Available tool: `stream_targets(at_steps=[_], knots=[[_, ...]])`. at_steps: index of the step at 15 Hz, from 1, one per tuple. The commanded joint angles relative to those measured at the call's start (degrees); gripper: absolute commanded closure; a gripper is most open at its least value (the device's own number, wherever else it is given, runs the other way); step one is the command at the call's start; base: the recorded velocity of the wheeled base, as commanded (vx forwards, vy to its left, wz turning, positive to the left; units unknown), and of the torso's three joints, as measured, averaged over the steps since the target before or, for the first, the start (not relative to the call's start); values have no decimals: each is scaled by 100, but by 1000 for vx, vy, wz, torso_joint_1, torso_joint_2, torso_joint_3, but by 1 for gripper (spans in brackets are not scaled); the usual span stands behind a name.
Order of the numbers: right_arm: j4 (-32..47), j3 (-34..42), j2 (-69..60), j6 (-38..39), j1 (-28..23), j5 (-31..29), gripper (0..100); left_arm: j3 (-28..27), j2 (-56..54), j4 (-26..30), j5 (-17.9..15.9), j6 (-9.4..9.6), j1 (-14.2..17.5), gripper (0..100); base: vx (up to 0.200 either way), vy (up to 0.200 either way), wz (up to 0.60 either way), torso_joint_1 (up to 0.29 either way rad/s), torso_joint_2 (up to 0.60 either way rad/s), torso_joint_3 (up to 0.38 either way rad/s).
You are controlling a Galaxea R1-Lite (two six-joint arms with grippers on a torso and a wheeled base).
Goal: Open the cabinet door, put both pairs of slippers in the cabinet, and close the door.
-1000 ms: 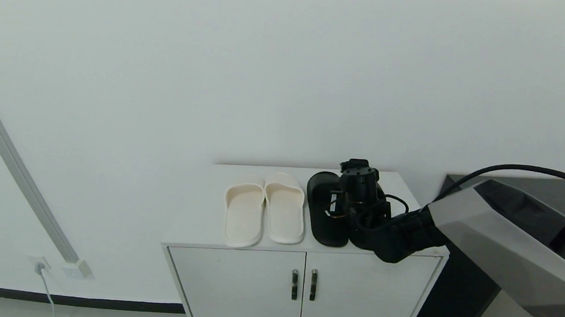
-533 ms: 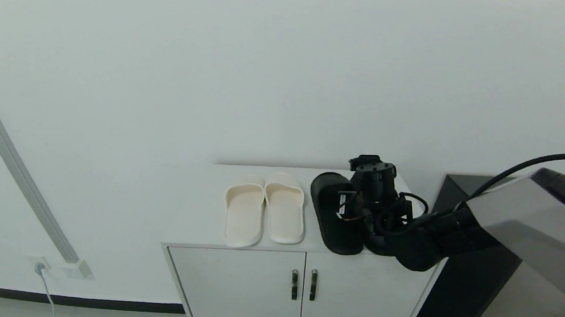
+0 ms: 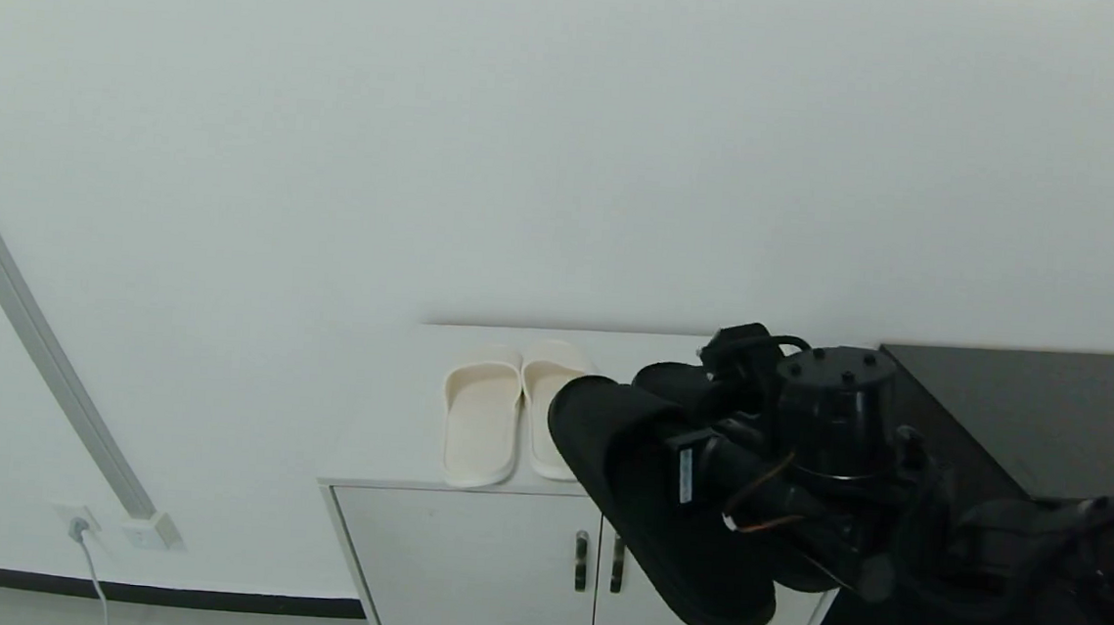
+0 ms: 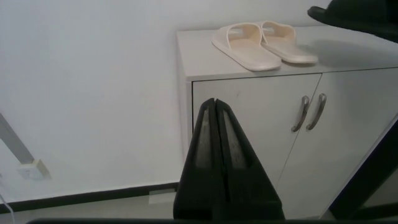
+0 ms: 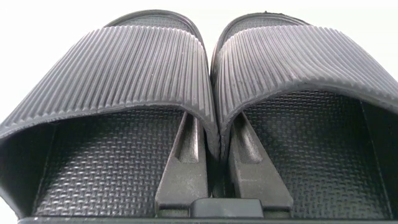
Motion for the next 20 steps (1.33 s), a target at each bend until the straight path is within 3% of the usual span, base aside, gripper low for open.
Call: stream_targets(at_steps=[1, 4, 8, 14, 20], knots=[[-7, 713, -849, -30, 114, 581, 100, 1, 7, -1, 1, -2, 1, 100, 0, 0, 0, 0, 0, 0], [1, 1337, -1271, -47, 105, 1223, 100, 1, 7, -1, 1, -2, 1, 100, 0, 0, 0, 0, 0, 0], [-25, 1636, -1288, -74, 105, 1302, 100, 1, 7, -1, 1, -2, 1, 100, 0, 0, 0, 0, 0, 0], [-60, 1829, -1341, -74, 105, 1416, 100, 1, 7, -1, 1, -2, 1, 100, -200, 0, 0, 2, 2, 3], [-710, 2128, -1288, -82, 105, 1645, 100, 1, 7, -1, 1, -11, 1, 100, 0, 0, 0, 0, 0, 0]])
